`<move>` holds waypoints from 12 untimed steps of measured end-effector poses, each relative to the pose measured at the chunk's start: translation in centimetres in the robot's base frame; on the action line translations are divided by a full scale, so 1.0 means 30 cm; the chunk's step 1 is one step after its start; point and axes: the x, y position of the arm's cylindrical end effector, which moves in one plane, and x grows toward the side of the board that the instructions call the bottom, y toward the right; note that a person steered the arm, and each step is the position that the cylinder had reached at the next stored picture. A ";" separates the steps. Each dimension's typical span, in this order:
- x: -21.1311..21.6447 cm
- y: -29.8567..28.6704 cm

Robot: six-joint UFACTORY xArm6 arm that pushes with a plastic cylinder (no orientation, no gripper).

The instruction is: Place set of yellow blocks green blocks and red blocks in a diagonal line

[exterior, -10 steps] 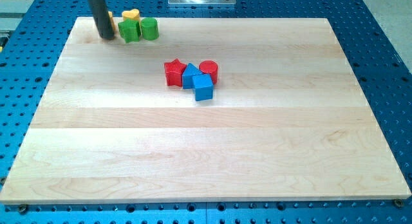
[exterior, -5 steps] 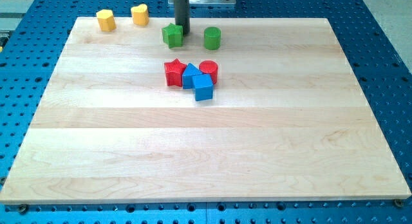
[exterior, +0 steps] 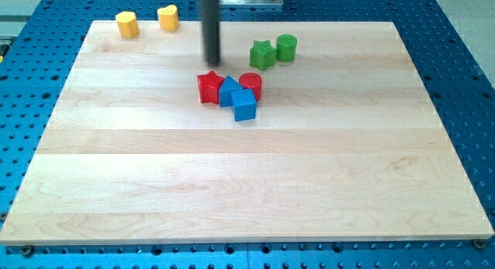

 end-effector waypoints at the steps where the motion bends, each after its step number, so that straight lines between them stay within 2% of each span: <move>1: 0.253 -0.031; 2: 0.210 0.152; 4: 0.158 0.130; 5: 0.105 0.421; 6: 0.069 0.557; 7: 0.099 0.354; 8: 0.006 0.444; 10: -0.025 0.868; 11: 0.188 0.920; 12: 0.296 0.975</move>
